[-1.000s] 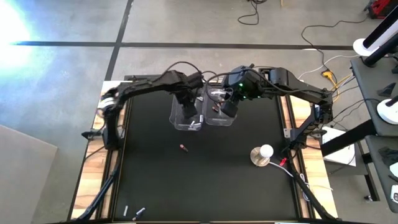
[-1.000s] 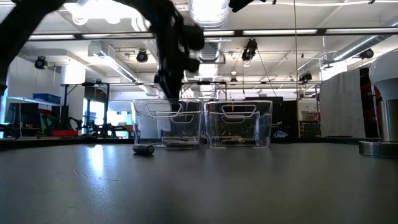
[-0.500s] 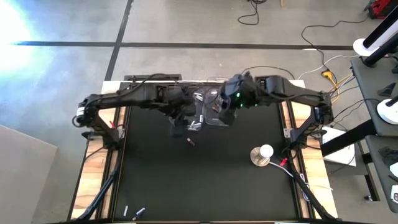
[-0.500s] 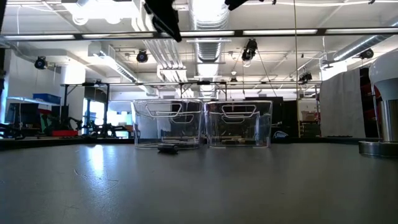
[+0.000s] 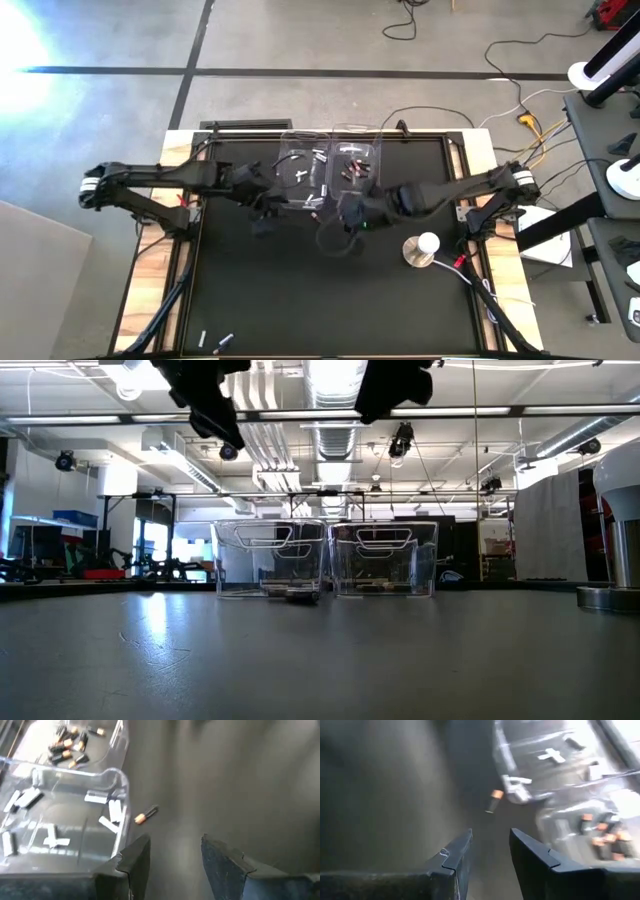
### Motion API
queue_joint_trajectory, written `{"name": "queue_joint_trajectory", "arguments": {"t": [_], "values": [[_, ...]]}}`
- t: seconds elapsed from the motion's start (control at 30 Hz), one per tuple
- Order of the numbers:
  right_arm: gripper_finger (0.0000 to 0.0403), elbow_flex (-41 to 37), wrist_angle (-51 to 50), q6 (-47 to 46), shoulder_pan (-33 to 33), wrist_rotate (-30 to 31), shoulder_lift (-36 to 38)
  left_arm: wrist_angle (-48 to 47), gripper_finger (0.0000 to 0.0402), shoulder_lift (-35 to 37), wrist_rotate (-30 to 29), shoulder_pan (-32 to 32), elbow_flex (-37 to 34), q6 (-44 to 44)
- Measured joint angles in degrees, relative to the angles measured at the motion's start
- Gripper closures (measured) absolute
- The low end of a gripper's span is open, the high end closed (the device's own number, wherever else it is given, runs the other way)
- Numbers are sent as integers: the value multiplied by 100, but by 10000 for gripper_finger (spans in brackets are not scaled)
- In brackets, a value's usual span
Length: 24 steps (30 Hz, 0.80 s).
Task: Sort batteries
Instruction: Put the black battery into the right transparent bin
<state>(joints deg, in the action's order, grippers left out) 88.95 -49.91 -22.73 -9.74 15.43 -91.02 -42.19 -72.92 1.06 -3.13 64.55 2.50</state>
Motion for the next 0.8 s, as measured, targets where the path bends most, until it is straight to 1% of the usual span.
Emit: {"name": "queue_joint_trajectory", "arguments": {"t": [0.1, 0.17, 0.23, 0.4, 0.5, 0.6, 0.7, 0.8], "values": [[280, -594, 800, -319, -352, 427, 0, 457, 246, 318, 15, 89, -443, 114], [280, -995, 1273, -545, -538, 755, 0, 563, 246, 449, 40, 110, -652, 211], [280, -1444, 1887, -787, -676, 999, 0, 568, 246, 548, 79, 109, -813, 292], [270, -2564, 3711, -886, -802, 1352, 0, 477, 246, 763, 155, 153, -1005, 393], [249, -3222, 4756, -1013, -802, 1561, 0, 474, 246, 893, 157, 201, -1063, 463], [221, -3729, 5343, -1009, -769, 1782, -50, 483, 246, 992, 157, 225, -1079, 572], [193, -4006, 5714, -775, -682, 1926, -250, 483, 246, 1053, 157, 235, -1080, 624], [170, -4038, 6307, -342, -547, 1926, -656, 465, 246, 1088, 157, 235, -1082, 663]]}}
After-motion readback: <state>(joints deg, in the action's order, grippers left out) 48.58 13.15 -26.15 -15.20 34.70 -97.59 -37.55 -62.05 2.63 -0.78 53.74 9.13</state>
